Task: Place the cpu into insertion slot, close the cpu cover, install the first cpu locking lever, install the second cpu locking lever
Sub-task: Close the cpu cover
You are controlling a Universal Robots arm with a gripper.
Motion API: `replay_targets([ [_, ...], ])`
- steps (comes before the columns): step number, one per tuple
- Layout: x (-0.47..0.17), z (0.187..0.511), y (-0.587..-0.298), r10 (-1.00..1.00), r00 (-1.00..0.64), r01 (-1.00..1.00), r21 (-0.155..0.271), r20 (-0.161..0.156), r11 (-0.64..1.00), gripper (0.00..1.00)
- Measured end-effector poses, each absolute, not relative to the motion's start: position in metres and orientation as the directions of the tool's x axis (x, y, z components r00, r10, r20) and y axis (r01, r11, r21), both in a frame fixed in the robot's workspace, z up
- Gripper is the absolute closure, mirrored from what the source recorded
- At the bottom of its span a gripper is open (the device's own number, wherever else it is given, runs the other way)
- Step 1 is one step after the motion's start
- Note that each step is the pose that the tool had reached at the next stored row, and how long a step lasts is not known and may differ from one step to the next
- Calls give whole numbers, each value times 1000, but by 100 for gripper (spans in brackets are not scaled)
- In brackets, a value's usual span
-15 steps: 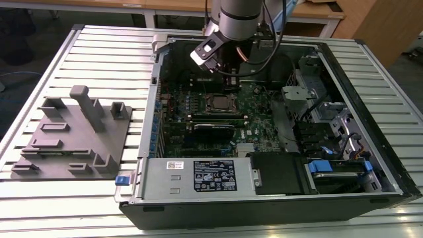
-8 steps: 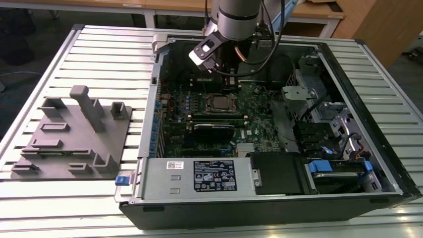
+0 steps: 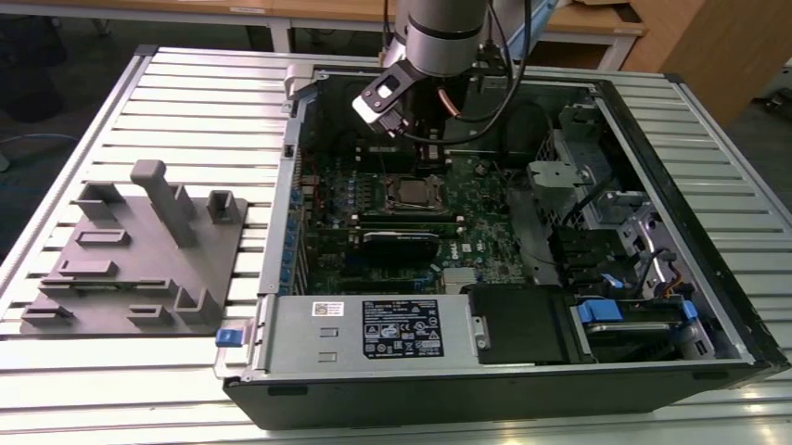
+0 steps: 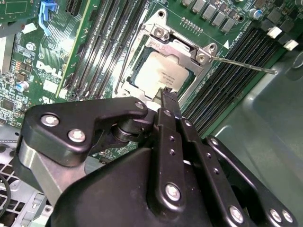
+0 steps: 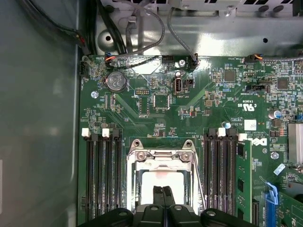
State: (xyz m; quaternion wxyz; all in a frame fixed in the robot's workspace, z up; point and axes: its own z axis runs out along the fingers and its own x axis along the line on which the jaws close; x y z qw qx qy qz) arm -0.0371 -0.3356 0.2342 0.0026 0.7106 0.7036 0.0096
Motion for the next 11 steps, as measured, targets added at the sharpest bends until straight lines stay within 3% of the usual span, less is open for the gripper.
replay_targets([
  [11,-39,233,-336,1000,-13,1000,17,10,12,90],
])
